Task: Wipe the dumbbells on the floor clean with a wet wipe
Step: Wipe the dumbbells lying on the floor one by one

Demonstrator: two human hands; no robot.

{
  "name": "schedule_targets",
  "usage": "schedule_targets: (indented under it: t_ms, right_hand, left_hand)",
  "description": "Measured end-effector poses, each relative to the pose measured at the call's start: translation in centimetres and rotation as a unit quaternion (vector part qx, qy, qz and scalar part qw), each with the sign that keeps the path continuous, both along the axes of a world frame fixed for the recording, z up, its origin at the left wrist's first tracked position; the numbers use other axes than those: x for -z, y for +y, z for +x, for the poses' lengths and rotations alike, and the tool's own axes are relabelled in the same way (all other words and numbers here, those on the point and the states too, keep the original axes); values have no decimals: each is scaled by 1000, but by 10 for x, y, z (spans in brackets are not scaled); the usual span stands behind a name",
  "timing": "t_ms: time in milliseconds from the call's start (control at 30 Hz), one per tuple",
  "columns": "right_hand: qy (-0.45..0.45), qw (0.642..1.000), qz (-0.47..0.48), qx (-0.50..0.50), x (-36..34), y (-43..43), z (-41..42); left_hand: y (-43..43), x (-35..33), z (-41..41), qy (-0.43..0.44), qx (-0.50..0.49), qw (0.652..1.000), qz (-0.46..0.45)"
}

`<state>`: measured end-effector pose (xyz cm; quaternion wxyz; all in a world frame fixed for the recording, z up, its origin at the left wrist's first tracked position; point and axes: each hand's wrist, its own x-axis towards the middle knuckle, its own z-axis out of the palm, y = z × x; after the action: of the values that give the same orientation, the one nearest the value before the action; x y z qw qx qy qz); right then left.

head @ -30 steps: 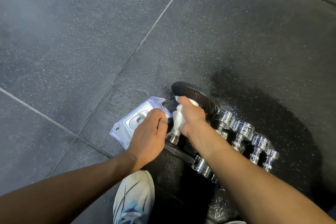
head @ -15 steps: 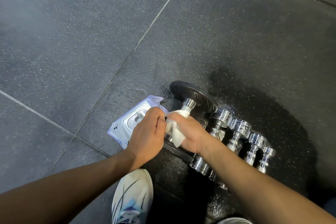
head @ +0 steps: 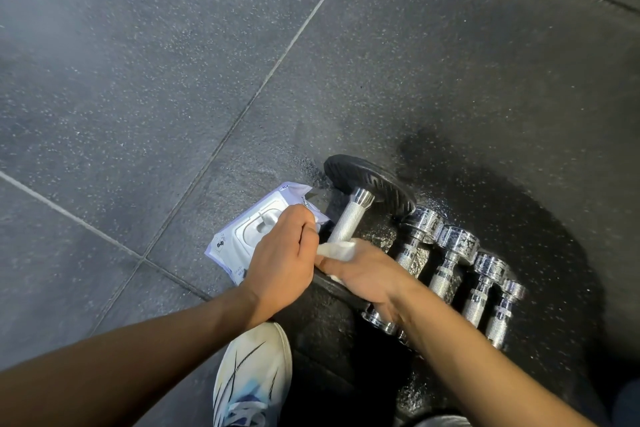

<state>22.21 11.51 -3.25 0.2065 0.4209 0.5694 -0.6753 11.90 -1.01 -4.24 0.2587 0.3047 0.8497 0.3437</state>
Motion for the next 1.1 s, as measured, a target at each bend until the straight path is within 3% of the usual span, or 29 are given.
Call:
schedule_targets:
  t_ms: [67, 167, 267, 367, 533, 900, 1100]
  right_hand:
    - [-23, 996, -50, 66, -4, 6, 5]
    - [-42, 963, -134, 231, -6, 19, 10]
    - [1, 920, -175, 351, -8, 29, 12]
    - [70, 889, -217, 396, 2, 34, 8]
    - [141, 863, -293, 387, 10, 31, -5]
    - [69, 918, -311, 236, 10, 13, -15]
    - [18, 945, -238, 223, 5, 19, -5]
  left_hand:
    - [0, 0, -1, -3, 2, 1000, 0]
    - [-1, -1, -1, -3, 0, 1000, 3]
    - [-1, -2, 0, -3, 2, 1000, -3]
    - [-1, -2, 0, -3, 2, 1000, -6]
    - [0, -1, 0, -9, -4, 1000, -15]
    - [0, -1, 0, -10, -3, 1000, -12]
    - [1, -1, 0, -7, -1, 1000, -8]
